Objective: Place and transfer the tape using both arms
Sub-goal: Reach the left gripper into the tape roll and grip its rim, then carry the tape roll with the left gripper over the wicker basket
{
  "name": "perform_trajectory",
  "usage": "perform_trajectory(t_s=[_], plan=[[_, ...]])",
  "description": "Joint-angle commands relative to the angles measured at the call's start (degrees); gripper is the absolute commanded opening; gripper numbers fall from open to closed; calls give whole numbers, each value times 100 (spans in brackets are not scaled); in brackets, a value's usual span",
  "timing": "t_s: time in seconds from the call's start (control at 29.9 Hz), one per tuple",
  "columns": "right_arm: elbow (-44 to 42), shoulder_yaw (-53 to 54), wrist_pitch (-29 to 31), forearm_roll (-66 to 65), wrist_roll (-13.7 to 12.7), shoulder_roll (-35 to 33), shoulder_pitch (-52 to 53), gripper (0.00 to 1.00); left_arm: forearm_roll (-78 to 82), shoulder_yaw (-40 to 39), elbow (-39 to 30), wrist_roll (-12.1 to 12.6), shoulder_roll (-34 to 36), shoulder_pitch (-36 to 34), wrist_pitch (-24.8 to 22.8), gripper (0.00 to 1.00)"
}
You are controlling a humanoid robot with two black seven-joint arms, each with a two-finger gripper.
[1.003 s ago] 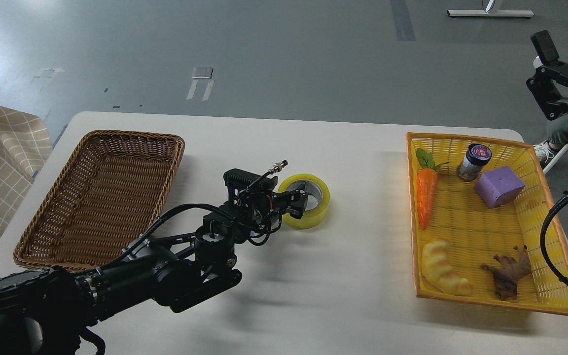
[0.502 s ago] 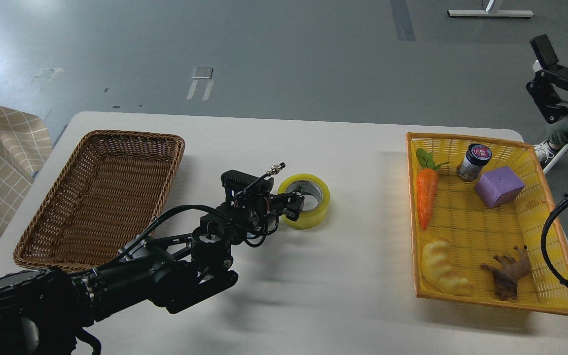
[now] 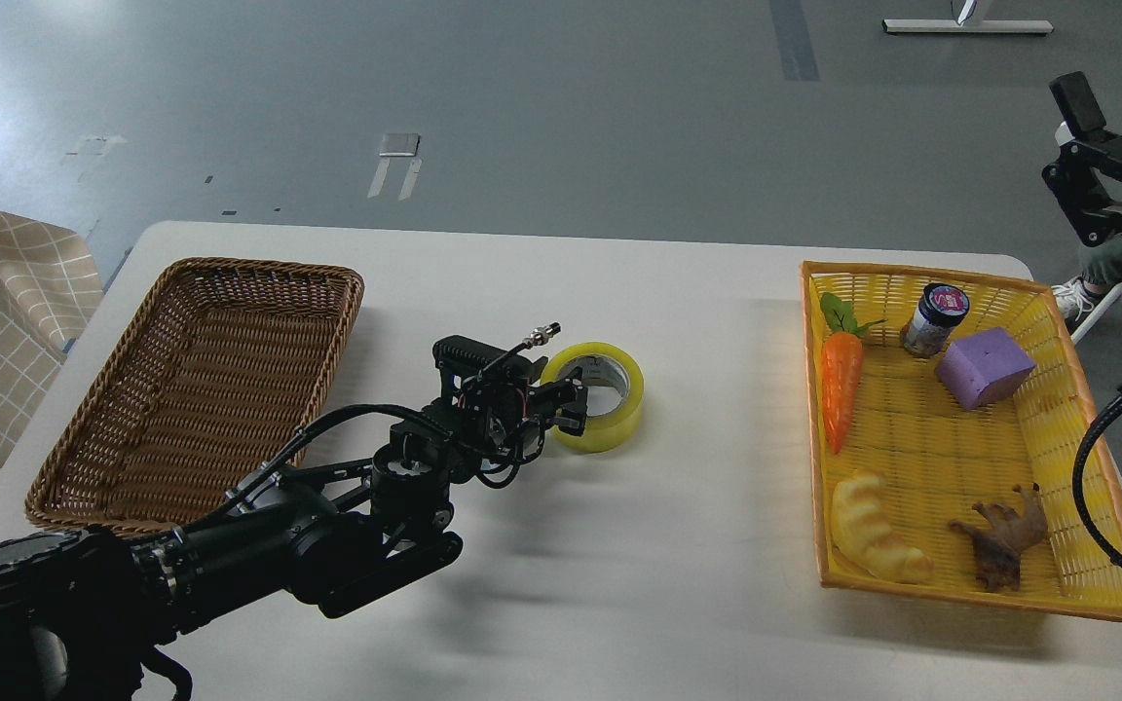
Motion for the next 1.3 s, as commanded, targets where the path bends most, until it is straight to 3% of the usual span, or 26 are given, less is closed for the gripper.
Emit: perform_trajectory(t_s=[0.0, 0.13, 0.2, 0.3, 0.37, 1.27], plan=[[-4, -1, 0, 0, 0, -23, -57, 100, -20, 5, -84, 4, 22, 5, -118, 41], [-4, -1, 0, -9, 0, -23, -75, 100, -37, -3, -128, 4, 39, -12, -337, 40], [-4, 8, 0, -9, 0, -40, -75, 100, -37, -12, -163, 4, 48, -30, -461, 35], [-4, 8, 0, -9, 0, -40, -75, 100, -160, -47, -339, -5, 180, -56, -803, 11], [-4, 17, 0, -9, 0, -40, -118, 100, -431, -47, -409, 4, 215, -74, -927, 8], [-13, 17, 0, -9, 0, -40, -321, 100, -890, -100, -990, -5, 699, -760, -1015, 3]])
